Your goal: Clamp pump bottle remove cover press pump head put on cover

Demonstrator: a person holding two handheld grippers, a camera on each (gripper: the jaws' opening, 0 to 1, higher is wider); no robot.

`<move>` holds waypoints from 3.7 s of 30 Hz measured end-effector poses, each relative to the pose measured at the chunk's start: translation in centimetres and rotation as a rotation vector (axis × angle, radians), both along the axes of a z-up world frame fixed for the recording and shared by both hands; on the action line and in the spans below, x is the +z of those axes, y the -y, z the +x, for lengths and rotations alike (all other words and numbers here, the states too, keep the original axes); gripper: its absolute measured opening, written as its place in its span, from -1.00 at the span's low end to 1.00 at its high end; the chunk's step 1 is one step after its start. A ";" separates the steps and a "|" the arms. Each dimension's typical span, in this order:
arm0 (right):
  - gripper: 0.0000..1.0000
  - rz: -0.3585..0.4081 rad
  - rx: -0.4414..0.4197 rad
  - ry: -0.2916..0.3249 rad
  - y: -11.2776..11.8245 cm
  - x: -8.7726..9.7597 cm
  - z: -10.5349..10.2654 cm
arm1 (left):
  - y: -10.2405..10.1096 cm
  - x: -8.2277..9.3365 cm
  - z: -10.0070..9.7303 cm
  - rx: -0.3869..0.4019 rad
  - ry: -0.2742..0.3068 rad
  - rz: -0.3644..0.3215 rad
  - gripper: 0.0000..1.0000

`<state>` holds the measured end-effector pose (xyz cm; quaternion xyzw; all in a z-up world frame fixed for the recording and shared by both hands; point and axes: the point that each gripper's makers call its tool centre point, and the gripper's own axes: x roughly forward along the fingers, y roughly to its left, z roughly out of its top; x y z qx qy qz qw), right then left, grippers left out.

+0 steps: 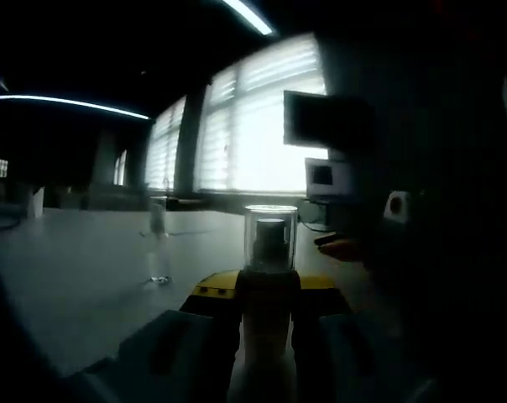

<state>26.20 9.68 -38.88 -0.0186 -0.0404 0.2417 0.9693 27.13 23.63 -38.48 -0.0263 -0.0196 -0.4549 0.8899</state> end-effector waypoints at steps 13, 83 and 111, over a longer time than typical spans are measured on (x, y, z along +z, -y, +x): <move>-0.72 0.005 0.006 0.005 0.1 0.1 -0.2 | 0.1 0.0 0.2 0.007 0.030 -0.008 -0.73; -0.63 0.058 0.113 -0.076 -13.6 4.5 -1.9 | -0.1 -0.5 0.3 0.019 0.015 0.000 -0.74; -0.74 0.004 0.097 -0.054 -15.2 4.8 -0.4 | -0.3 -0.4 0.5 0.042 0.019 -0.002 -0.74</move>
